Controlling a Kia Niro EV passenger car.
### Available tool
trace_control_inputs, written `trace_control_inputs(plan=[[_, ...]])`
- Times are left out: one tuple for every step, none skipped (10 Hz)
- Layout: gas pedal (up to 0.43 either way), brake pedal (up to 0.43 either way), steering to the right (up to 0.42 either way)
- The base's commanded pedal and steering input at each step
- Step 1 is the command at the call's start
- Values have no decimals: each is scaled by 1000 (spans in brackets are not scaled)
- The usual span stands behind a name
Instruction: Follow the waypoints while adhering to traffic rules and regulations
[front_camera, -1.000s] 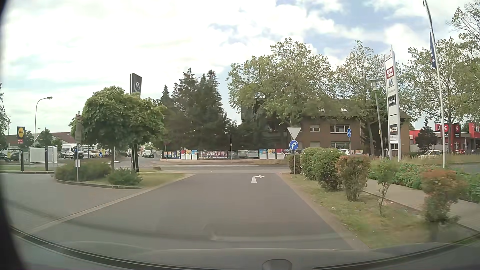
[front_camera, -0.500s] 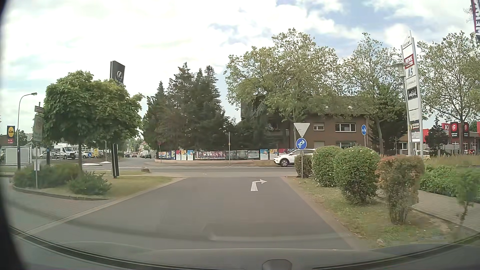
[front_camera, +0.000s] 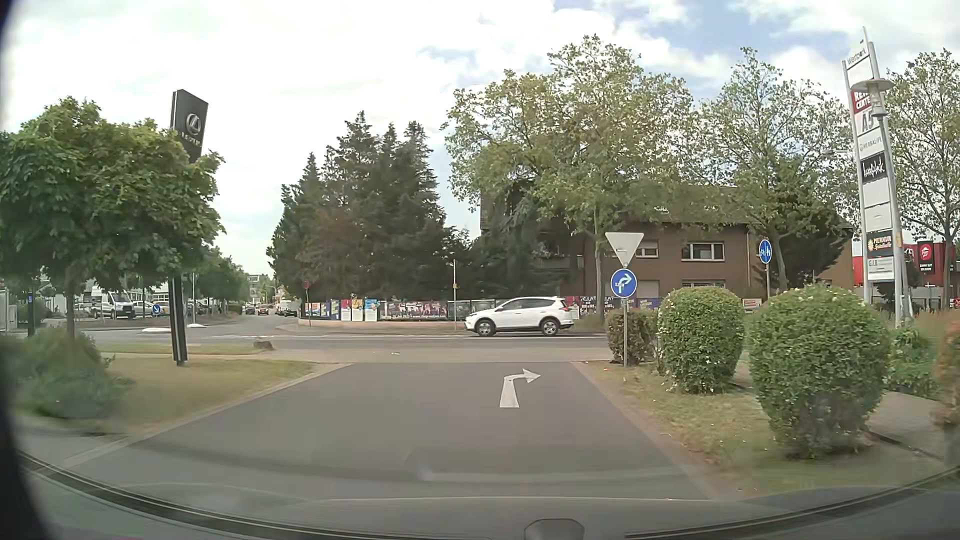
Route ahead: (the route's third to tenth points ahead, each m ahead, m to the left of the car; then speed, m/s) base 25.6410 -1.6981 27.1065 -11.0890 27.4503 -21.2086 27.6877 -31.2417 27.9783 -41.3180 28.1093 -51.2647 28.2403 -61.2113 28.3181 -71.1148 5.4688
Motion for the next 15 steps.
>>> trace_control_inputs(plan=[[0, 226, -3], [0, 238, -5], [0, 244, -5], [0, 256, -5], [0, 256, -5], [0, 262, -4], [0, 262, -3], [0, 262, -1], [0, 262, 2], [0, 262, 2], [0, 262, 2], [0, 268, 3], [0, 268, 2], [0, 274, 3], [0, 280, 3]])
